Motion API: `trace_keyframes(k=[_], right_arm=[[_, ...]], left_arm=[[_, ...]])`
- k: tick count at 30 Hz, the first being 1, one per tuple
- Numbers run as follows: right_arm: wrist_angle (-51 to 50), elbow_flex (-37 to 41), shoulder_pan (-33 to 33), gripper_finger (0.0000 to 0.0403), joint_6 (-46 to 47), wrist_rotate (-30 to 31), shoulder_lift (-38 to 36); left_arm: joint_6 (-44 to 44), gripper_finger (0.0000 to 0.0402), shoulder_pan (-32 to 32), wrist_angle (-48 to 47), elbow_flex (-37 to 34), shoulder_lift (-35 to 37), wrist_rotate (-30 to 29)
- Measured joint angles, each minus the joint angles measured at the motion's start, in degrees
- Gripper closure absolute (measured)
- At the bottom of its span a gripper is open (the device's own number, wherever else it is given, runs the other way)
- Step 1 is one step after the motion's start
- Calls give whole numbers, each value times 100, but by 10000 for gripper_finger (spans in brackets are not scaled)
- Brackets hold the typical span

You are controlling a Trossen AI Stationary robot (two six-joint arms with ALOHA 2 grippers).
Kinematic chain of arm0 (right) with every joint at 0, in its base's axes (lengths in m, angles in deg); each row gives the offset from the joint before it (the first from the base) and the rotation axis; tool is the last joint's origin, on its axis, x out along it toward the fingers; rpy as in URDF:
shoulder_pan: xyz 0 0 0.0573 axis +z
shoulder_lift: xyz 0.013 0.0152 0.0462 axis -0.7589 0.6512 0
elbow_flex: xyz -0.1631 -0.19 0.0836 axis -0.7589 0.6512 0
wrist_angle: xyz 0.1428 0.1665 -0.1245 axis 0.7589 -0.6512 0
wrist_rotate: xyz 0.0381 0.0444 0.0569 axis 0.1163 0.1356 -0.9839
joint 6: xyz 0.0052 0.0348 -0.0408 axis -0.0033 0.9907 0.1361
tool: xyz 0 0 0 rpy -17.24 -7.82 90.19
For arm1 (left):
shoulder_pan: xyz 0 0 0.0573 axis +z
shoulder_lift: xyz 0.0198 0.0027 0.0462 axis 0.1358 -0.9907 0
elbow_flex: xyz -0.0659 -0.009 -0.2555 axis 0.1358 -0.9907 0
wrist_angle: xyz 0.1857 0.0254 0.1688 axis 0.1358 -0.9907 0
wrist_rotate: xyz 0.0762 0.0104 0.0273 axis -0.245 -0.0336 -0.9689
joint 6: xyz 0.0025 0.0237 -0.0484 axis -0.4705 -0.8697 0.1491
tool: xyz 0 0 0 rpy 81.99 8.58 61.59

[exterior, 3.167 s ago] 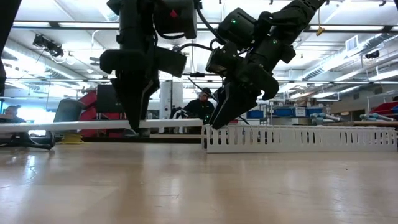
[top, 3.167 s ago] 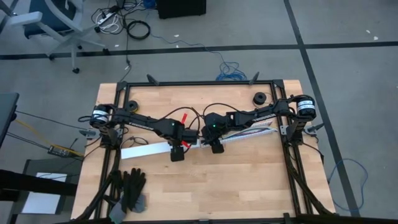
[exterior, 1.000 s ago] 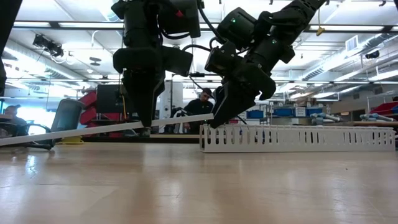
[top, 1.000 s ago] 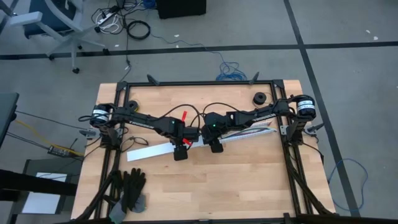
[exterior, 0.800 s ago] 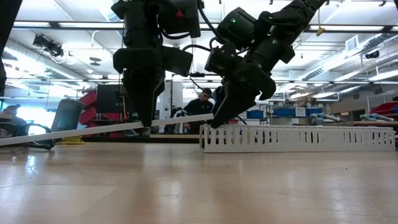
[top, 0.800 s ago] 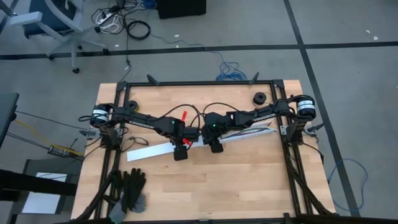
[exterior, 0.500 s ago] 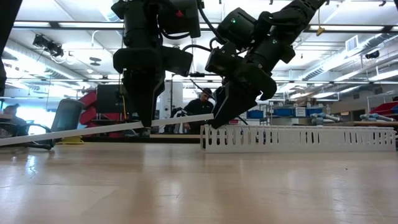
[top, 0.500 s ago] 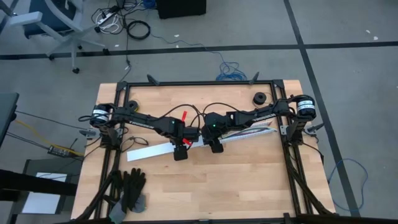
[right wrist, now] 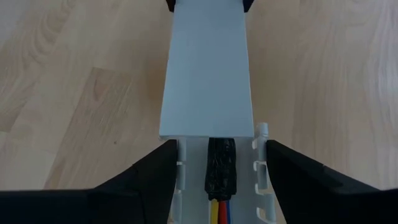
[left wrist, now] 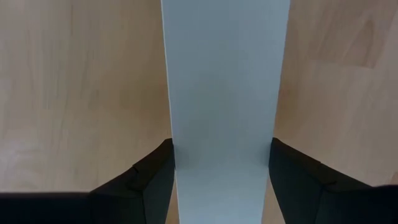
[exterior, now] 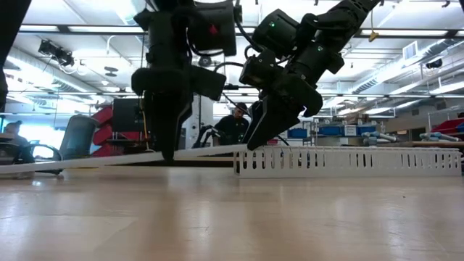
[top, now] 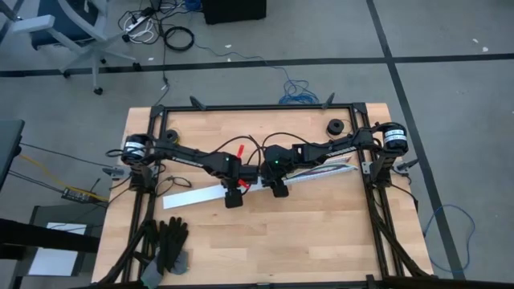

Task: Ziptie cables
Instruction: Close the white cable duct

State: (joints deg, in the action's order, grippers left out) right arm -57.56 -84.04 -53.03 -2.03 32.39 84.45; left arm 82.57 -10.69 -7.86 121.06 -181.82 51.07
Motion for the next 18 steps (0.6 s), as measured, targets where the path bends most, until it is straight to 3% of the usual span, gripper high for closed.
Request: trace_keyframes(k=[18], right_arm=[[1, 0, -4, 183, 40, 21, -2]], left_arm=[[-1, 192, 23, -72, 36, -2, -317]])
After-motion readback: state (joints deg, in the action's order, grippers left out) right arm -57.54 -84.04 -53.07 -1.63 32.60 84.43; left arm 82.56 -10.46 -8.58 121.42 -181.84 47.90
